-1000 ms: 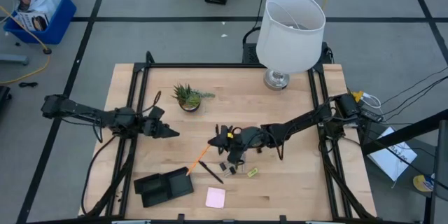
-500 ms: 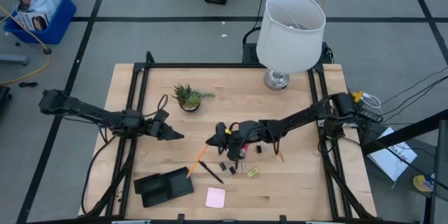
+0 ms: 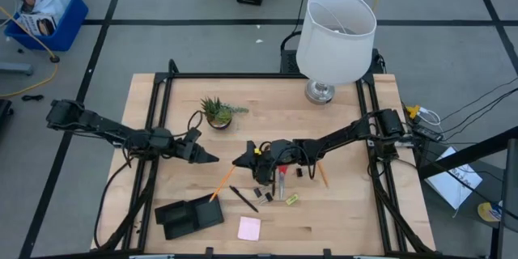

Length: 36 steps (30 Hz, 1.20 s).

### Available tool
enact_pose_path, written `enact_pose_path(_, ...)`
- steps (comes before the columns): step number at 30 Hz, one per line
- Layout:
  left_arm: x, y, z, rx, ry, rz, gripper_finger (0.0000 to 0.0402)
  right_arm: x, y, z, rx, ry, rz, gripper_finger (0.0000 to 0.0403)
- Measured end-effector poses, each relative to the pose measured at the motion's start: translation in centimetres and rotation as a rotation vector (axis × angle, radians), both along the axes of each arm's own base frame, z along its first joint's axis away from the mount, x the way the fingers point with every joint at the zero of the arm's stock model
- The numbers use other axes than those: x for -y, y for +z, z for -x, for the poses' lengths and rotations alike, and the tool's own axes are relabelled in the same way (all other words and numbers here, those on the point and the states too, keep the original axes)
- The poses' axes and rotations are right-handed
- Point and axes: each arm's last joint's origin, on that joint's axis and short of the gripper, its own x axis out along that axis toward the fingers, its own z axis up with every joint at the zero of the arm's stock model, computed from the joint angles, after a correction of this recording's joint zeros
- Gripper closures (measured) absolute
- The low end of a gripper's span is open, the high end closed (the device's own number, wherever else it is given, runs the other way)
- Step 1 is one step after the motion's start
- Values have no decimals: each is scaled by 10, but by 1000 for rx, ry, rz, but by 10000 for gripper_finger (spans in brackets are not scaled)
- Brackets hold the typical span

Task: Pick and place office supplies into organizer
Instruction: Put the left pencil into the top left section of the desk organizer

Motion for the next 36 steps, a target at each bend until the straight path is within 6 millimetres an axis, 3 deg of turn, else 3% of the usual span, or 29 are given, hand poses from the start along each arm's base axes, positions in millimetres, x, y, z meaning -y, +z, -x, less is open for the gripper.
enact_pose_path(17, 12, 5, -46, -75, -104, -42, 309, 6, 1, -1, 8, -18, -6, 376)
enact_pose_path(30, 16, 2, -57, -94, -151, -93, 310, 5, -1, -1, -19, -22, -25, 376)
enact_pose_path(33, 16, 2, -57, -84, -154, -122, 329, 5, -2, 0, -33, -29, -55, 376)
enact_pose_path(36, 17, 0, -56, -89, -179, -144, 376, 5, -3, 0, -35, -21, -54, 375)
